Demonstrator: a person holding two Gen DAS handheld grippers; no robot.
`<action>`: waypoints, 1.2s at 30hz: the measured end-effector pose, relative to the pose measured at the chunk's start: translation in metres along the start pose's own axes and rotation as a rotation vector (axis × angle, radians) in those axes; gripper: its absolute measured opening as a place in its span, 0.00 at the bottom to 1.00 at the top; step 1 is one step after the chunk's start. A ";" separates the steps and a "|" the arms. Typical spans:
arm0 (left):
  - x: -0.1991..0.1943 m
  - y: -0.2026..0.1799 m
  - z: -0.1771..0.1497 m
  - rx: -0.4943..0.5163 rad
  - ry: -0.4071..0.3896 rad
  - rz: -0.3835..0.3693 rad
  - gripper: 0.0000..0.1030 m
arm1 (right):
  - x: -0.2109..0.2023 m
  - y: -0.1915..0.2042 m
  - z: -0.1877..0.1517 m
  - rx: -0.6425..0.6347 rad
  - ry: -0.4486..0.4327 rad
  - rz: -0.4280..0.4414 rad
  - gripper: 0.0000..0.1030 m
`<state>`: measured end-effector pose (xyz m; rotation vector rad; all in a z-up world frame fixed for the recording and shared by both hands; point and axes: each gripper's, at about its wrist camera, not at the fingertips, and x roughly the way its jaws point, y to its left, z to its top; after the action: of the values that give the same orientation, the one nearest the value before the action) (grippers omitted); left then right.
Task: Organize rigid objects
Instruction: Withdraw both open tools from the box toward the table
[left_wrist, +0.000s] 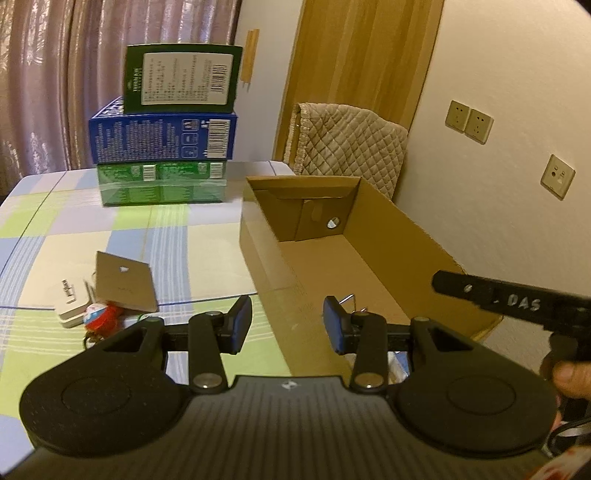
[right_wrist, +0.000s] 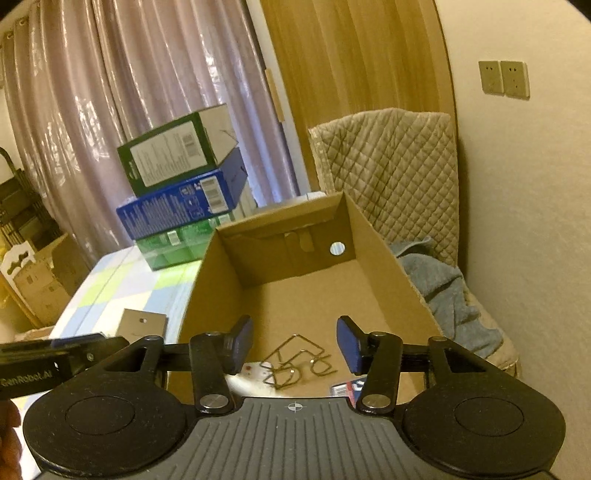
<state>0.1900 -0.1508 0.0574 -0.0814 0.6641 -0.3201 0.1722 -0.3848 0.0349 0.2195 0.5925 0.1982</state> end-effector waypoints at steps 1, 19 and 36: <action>-0.003 0.002 -0.001 -0.003 -0.001 0.004 0.36 | -0.003 0.003 0.000 -0.002 -0.004 0.005 0.48; -0.073 0.044 -0.027 -0.032 -0.031 0.070 0.37 | -0.054 0.070 -0.013 0.004 -0.062 0.116 0.55; -0.126 0.126 -0.064 -0.056 -0.028 0.191 0.59 | -0.053 0.139 -0.044 -0.097 -0.043 0.205 0.69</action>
<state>0.0904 0.0106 0.0593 -0.0746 0.6479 -0.1163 0.0872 -0.2587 0.0638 0.1897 0.5161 0.4188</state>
